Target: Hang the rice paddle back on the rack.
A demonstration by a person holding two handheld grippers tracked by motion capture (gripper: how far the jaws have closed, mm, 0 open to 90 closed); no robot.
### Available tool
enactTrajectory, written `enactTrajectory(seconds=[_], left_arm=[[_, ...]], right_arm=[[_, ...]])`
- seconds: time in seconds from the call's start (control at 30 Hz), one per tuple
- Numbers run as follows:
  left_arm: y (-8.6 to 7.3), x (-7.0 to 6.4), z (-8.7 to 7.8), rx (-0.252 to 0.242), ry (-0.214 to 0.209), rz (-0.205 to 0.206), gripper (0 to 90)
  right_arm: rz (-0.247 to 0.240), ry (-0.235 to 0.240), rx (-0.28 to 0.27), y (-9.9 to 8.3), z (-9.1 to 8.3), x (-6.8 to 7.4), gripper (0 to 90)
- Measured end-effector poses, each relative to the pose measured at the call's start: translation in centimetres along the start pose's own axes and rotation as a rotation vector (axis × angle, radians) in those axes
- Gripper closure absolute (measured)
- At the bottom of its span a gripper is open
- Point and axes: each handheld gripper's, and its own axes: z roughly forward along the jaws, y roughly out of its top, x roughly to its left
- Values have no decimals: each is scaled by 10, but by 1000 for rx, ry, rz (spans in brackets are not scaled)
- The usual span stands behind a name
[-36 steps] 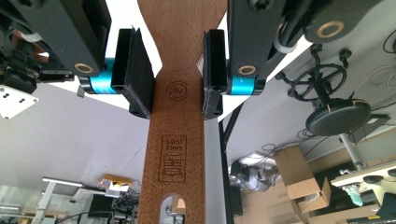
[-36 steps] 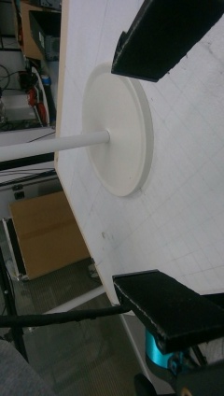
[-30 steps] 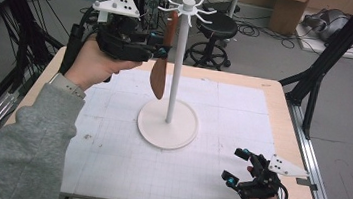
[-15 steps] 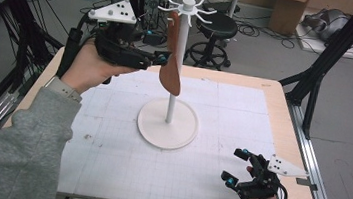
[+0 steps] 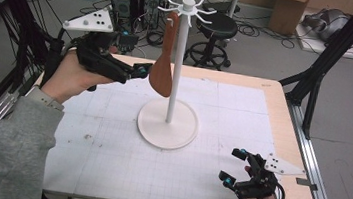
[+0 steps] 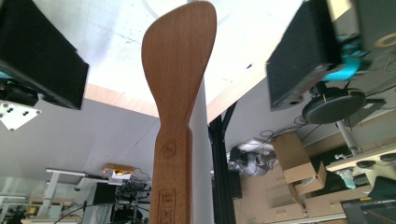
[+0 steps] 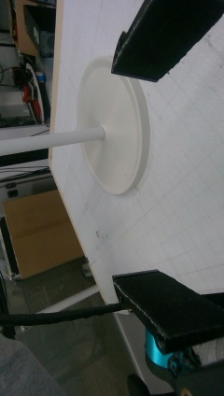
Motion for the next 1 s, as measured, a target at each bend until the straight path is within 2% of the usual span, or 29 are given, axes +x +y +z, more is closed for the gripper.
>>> enactTrajectory(seconds=[0.17, 0.37, 0.7, 1.0], left_arm=[[-10, 1, -14, 11, -5, -34, 17], [-24, 3, -30, -4, 15, -43, 17], [-53, 0, -51, -17, 47, -40, 17], [-80, -9, -64, -46, 50, -30, 17]], right_arm=[[1, 2, 9, -1, -1, 2, 12], [-4, 1, 17, -2, 0, 2, 12], [-9, 0, 28, -1, 3, 2, 12], [-21, -3, 31, 1, 3, 5, 12]])
